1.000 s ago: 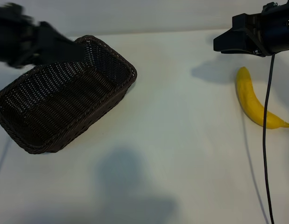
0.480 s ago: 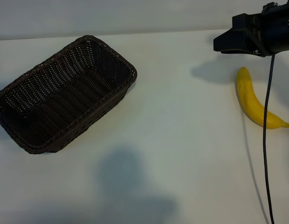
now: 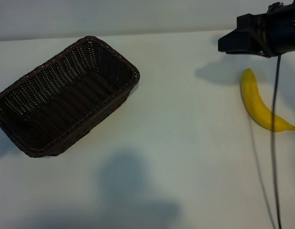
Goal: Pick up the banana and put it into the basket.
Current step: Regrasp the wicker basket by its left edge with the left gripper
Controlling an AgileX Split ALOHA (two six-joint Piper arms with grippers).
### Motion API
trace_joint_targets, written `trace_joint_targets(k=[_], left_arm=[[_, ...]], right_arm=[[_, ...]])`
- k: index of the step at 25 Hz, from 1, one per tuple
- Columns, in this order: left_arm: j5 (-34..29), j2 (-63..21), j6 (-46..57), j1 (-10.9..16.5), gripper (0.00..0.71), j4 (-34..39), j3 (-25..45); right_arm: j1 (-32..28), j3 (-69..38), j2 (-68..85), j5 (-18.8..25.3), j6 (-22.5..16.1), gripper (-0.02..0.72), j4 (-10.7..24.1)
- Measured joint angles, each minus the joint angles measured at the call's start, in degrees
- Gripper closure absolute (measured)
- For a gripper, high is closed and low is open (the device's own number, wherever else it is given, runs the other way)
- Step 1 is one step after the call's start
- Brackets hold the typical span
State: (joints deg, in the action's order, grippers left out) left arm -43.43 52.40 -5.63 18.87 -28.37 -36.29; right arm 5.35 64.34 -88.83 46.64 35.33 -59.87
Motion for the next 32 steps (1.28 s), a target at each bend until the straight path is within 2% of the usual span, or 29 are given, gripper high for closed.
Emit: trace_joint_targets(k=[2, 5, 10, 13, 18, 26, 32], left_arm=[[1.4, 3.9, -4.0, 2.0, 0.322, -4.8, 0.3], [2.0, 11.1, -11.0, 5.6, 0.327, -12.8, 0.5], [0.1, 21.4, -21.4, 12.7, 0.345, -23.8, 0.5], [-3.1, 23.0, -25.2, 13.8, 0.35, -27.1, -0.4], [-6.5, 23.2, -22.5, 13.9, 0.349, -24.7, -4.9], [-8.4, 23.9, -16.1, 14.1, 0.345, -11.4, -5.9], [-8.5, 24.0, -14.7, 14.1, 0.261, -9.3, -7.3]], right_arm=[[0.0, 0.0, 0.0, -1.7, 0.0, 0.463, 0.1], [0.0, 0.0, 0.0, -1.9, 0.0, 0.463, 0.1], [0.0, 0.0, 0.0, -2.1, 0.0, 0.463, 0.1], [0.0, 0.0, 0.0, -2.2, 0.0, 0.463, 0.1], [0.0, 0.0, 0.0, -2.3, 0.0, 0.463, 0.1], [0.0, 0.0, 0.0, -2.3, 0.0, 0.463, 0.1], [0.0, 0.0, 0.0, -2.3, 0.0, 0.463, 0.1]])
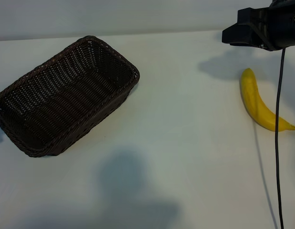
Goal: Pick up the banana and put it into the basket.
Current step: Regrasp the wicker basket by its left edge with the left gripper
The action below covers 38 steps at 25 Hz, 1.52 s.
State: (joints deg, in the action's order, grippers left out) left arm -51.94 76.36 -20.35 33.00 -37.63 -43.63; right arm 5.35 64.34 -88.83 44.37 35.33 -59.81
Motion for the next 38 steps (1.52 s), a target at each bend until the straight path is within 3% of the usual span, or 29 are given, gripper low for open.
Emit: trace_joint_targets(k=[4, 12, 17, 26, 38], left_arm=[[-0.3, 0.0, 2.3, 0.0, 0.229, 2.2, -1.9], [2.3, 0.2, 7.7, 0.0, 0.233, 9.4, -2.0], [3.6, 4.0, 8.2, 0.1, 0.239, 9.7, -2.0], [5.2, 6.5, 0.3, 0.1, 0.239, 0.9, -2.0], [6.1, 11.3, -1.6, 0.1, 0.239, -2.3, -2.0]], right_arm=[[0.0, 0.0, 0.0, 0.0, 0.0, 0.463, 0.0], [0.0, 0.0, 0.0, 0.0, 0.0, 0.463, 0.0], [0.0, 0.0, 0.0, 0.0, 0.0, 0.463, 0.0], [0.0, 0.0, 0.0, 0.0, 0.0, 0.463, 0.0], [0.0, 0.0, 0.0, 0.0, 0.0, 0.463, 0.0]])
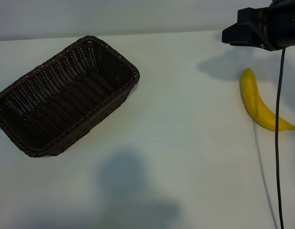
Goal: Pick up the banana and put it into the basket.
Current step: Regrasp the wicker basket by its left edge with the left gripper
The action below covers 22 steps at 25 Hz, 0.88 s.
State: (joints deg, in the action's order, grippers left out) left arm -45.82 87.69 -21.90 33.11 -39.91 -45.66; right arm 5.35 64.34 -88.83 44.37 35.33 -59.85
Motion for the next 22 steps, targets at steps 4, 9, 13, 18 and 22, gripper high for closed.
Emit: trace_joint_targets(k=[4, 9, 13, 18, 22], left_arm=[[0.8, 0.0, -0.4, 0.0, 0.239, -1.7, 0.0], [0.8, 1.9, -0.6, 0.0, 0.239, -2.0, 0.0], [0.9, 2.9, -1.3, 0.0, 0.239, -3.4, 0.0], [1.0, 2.9, -3.0, 0.0, 0.239, -6.1, 0.0], [1.1, 4.4, -3.2, 0.0, 0.239, -6.4, 0.0]], right_arm=[[0.0, 0.0, 0.0, 0.0, 0.0, 0.463, 0.0], [0.0, 0.0, 0.0, 0.0, 0.0, 0.463, 0.0], [0.0, 0.0, 0.0, 0.0, 0.0, 0.463, 0.0], [0.0, 0.0, 0.0, 0.0, 0.0, 0.463, 0.0], [0.0, 0.0, 0.0, 0.0, 0.0, 0.463, 0.0]])
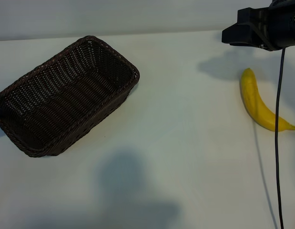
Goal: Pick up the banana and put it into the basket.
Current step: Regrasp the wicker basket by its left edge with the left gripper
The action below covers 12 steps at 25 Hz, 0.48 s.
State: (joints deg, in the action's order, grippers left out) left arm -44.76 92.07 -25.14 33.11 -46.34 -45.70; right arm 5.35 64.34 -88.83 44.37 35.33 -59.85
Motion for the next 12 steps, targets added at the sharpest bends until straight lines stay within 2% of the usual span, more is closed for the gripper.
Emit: trace_joint_targets(k=[5, 12], left_arm=[[0.8, 2.8, -0.1, -0.5, 0.239, -0.3, 0.0], [4.4, 4.8, -0.5, -5.1, 0.239, -1.7, -0.1]], right_arm=[[0.0, 0.0, 0.0, 0.2, 0.0, 0.463, 0.0], [0.0, 0.0, 0.0, 0.2, 0.0, 0.463, 0.0]])
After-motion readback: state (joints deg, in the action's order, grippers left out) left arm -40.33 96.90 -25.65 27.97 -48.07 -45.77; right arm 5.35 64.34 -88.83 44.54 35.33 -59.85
